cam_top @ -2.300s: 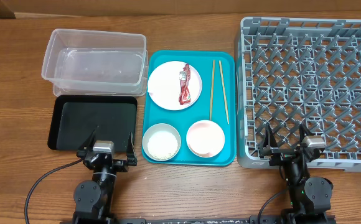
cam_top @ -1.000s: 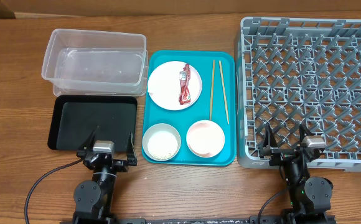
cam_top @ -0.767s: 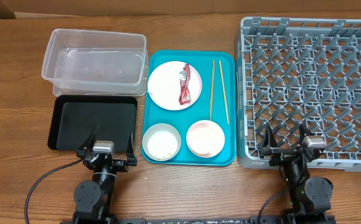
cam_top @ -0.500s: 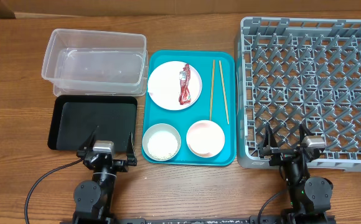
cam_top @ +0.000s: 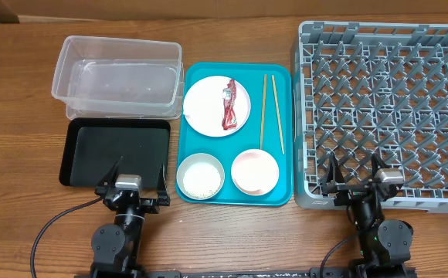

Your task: Sort waste into correct bins and load items into the dishwasher

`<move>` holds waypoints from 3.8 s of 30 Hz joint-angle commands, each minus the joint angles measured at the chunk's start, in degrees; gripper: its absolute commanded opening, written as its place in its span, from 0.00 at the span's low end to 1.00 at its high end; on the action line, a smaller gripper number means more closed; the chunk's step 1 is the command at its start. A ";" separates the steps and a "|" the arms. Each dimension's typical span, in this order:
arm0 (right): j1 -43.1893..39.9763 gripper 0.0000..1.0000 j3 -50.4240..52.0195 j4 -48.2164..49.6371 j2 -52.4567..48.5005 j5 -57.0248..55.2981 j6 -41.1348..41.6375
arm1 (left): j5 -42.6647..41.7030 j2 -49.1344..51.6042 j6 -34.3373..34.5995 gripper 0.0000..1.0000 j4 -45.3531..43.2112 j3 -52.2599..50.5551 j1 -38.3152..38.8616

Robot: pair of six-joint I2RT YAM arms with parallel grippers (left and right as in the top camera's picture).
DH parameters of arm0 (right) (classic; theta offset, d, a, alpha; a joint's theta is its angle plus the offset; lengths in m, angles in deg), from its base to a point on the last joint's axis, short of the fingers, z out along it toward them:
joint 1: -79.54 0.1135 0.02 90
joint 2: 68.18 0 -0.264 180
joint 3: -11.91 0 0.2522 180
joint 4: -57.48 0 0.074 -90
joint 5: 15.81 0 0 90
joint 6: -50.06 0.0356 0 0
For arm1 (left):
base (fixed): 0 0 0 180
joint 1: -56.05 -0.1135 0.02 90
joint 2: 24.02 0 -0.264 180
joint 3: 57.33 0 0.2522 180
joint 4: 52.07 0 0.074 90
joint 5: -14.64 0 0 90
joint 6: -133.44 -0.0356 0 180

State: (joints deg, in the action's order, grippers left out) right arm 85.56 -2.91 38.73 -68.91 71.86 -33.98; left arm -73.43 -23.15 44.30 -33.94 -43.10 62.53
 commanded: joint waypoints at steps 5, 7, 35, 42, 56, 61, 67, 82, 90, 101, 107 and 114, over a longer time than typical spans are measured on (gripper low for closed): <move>-0.20 1.00 0.59 0.44 0.57 0.11 -0.02 | -0.28 -0.55 -0.50 1.00 -0.09 -0.20 -0.13; -0.20 1.00 0.59 0.44 0.57 0.11 -0.02 | -0.28 -0.55 -0.48 1.00 -0.09 -0.20 -0.13; -0.20 1.00 0.59 0.46 0.57 0.24 0.00 | -0.28 -0.55 -0.48 1.00 -0.07 -0.20 -0.13; -0.20 1.00 0.59 3.56 0.57 9.29 2.49 | -16.76 -0.55 6.43 1.00 -2.38 -0.20 -0.09; -0.20 1.00 -16.59 -12.00 -1.97 15.76 6.25 | -21.84 3.26 11.34 1.00 4.28 16.65 -0.09; -0.20 1.00 -34.14 -28.30 -12.48 15.21 6.01 | -22.23 16.48 10.93 1.00 20.44 33.77 -0.07; -0.20 1.00 -58.38 -49.22 -33.09 15.32 4.55 | -26.71 39.85 10.88 1.00 44.57 58.99 -0.07; -0.22 1.00 -75.17 -61.31 -54.51 15.58 15.10 | -25.24 71.12 13.70 0.87 61.33 73.18 16.85; -0.22 0.99 -75.17 -61.40 -57.27 12.46 19.02 | -1.07 86.95 20.74 0.78 53.18 72.65 35.63; -0.22 0.99 -75.17 -63.32 -57.27 12.44 18.97 | -2.43 100.89 24.02 0.33 47.50 72.65 35.36; -0.22 0.98 -75.14 -63.28 -57.27 12.44 18.97 | -4.55 98.33 24.02 0.04 49.09 74.42 34.53; -0.22 0.91 -75.17 -63.28 -57.27 12.46 18.95 | -9.97 89.85 22.73 0.04 53.62 78.18 29.57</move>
State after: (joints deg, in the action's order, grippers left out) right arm 85.54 -76.50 -24.83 -126.48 85.06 -15.23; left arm -78.37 72.36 67.69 19.52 32.02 95.10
